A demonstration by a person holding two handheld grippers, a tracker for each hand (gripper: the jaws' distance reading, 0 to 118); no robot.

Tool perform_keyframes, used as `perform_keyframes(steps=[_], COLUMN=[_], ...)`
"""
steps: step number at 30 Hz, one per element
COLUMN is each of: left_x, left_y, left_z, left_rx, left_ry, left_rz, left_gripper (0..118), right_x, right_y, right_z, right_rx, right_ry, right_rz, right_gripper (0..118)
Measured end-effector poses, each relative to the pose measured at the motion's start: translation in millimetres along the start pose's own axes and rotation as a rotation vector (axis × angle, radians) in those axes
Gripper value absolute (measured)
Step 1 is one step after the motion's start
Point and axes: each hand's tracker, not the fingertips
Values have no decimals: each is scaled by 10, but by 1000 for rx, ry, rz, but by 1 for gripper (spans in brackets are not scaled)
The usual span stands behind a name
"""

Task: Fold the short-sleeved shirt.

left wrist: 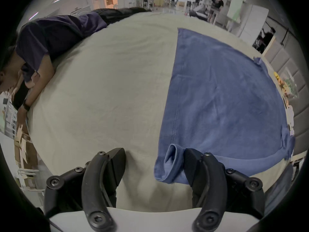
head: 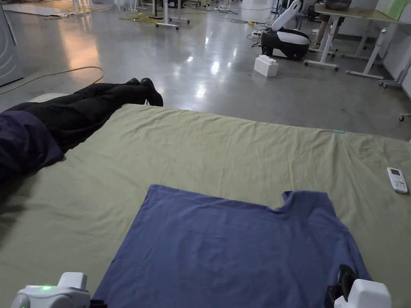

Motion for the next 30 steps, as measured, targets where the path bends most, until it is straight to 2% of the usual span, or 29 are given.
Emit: perform_keyframes(steps=[2, 4, 5, 6, 7, 9, 11, 13, 14, 16, 18, 20, 23, 26, 28, 29, 30], left_x=[11, 17, 40, 56, 88, 125, 98, 68, 60, 56, 59, 55, 73, 79, 72, 72, 75], left_y=[30, 5, 14, 24, 11, -3, -21, -27, -31, -46, -66, -64, -63, -66, -75, -79, -84], left_z=[61, 75, 83, 89, 97, 118, 147, 182, 199, 226, 237, 225, 228, 227, 207, 204, 199], left_rx=[25, 33, 39, 36, 29, 41, 46, 56, 59, 68, 55, 65, 66, 73, 75, 76, 76], left_ry=[4, -14, -42, -88, -85, -56, -56, -58, -59, -61, -80, -71, -66, -53, -50, -50, -50], left_rz=[44, 48, 9, -5, 0, -74, -59, -53, -51, -54, -43, -44, -49, -57, -51, -47, -44], left_gripper=[66, 38, 19, 7, 7, 7, 7, 7, 7, 7, 7, 7, 7, 7, 7, 7, 7], right_x=[43, 97, 123, 156, 198, 310, 426, 588, 662, 817, 902, 924, 878, 837, 773, 753, 742], right_y=[-32, -77, -100, -121, -142, -172, -193, -258, -298, -367, -448, -560, -723, -925, -1115, -1192, -1234], right_z=[34, 54, 59, 67, 82, 122, 138, 140, 146, 159, 124, 80, -12, -227, -371, -403, -404], right_rx=[0, -17, -29, -46, -60, -96, -184, -300, -382, -415, -532, -625, -730, -839, -941, -953, -912], right_ry=[-9, -11, -10, -10, -14, -27, -56, -58, -60, -47, -16, -7, -47, -65, -43, -19, 15], right_rz=[-7, -6, -8, -10, -17, -41, -36, -78, -105, -134, -102, -65, -48, -98, -55, -59, -102], right_gripper=[1, 1, 1, 1, 1, 1, 1, 4, 13, 35, 48, 53, 54, 63, 62, 55, 44])
